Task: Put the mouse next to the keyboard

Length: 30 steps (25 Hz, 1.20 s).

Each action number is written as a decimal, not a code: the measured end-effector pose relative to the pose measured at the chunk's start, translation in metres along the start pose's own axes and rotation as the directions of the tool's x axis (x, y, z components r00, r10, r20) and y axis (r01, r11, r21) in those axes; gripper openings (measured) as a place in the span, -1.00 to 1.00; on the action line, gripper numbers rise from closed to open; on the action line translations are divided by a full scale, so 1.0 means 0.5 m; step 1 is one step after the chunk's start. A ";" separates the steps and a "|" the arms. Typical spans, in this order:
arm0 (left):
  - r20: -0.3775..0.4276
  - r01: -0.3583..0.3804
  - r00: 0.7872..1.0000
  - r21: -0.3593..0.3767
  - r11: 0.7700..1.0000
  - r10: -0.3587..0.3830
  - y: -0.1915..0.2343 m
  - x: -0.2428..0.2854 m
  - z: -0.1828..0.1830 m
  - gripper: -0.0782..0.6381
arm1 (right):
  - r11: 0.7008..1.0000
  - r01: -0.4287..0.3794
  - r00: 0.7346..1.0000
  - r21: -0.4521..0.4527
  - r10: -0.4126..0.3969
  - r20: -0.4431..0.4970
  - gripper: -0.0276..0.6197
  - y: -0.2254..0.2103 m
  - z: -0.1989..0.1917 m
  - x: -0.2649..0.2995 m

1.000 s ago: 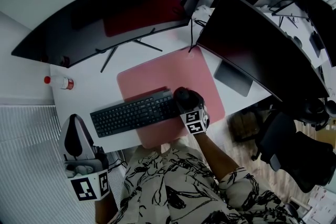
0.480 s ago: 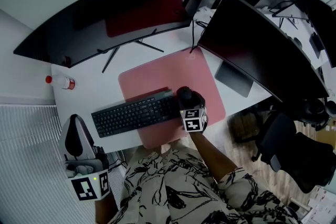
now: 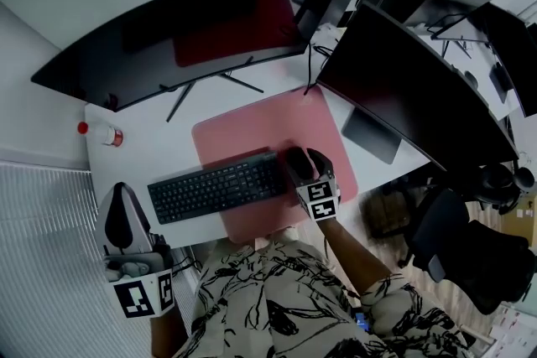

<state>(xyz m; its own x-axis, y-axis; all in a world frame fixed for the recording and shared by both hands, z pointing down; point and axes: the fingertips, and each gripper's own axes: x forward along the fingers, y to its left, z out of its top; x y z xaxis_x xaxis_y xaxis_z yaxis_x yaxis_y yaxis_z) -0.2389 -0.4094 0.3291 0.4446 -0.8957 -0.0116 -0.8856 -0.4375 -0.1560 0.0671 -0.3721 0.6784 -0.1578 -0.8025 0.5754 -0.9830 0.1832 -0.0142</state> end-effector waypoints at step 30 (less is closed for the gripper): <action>0.090 -0.104 0.991 0.025 0.994 0.101 0.068 -0.047 0.055 -0.79 | 0.999 -0.025 0.719 0.035 -0.007 0.695 -0.90 -0.063 0.571 -0.409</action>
<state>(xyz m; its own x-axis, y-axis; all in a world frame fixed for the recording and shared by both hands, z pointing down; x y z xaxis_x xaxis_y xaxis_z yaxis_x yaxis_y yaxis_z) -0.2758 -0.4012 0.2970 0.3630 -0.9245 -0.1164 -0.9233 -0.3400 -0.1786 0.1034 -0.3761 0.3277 -0.1723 -0.9728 -0.1548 -0.9815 0.1829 -0.0572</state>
